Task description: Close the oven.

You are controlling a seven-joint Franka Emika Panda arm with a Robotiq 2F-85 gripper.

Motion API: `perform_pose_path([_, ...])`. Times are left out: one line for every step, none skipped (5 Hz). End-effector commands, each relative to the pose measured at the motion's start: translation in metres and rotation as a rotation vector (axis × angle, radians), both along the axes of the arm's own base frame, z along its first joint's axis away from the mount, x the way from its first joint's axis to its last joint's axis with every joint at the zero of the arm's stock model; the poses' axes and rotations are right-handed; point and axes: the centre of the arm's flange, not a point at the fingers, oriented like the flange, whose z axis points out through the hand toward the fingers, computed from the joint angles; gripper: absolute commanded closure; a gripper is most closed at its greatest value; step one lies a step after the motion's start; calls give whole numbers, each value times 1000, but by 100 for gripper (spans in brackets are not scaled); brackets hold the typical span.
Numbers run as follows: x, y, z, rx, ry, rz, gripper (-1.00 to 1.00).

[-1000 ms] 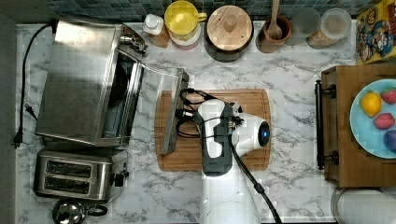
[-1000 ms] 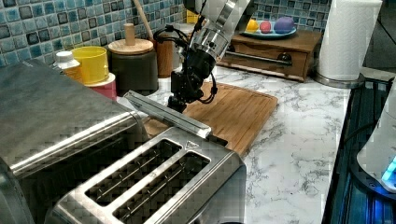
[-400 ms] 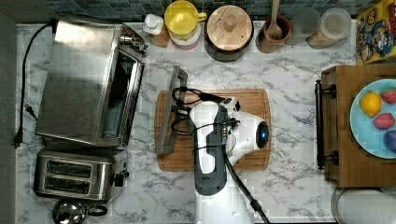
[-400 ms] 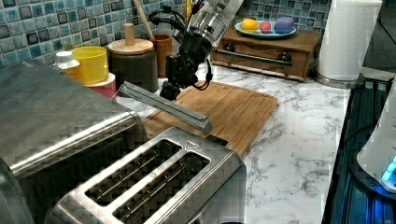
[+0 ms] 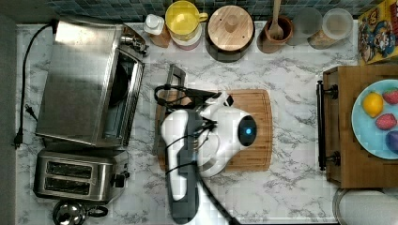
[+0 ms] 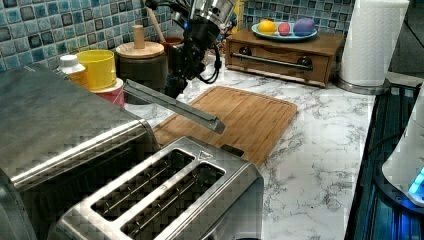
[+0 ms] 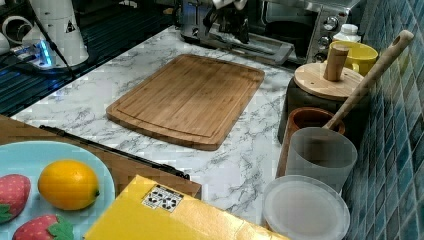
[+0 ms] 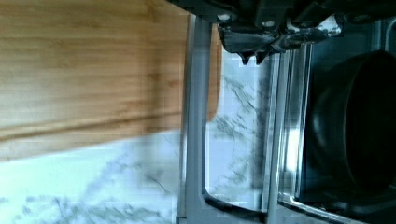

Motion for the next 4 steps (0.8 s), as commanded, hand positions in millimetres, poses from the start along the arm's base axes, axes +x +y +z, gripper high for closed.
perform_pose_path([18, 170, 109, -101, -113, 178, 100])
perform_pose_path([17, 198, 121, -242, -104, 112, 100])
perform_pose_path([26, 222, 134, -362, -45, 55, 100])
perform_pose_path([28, 232, 150, -353, -36, 57, 100])
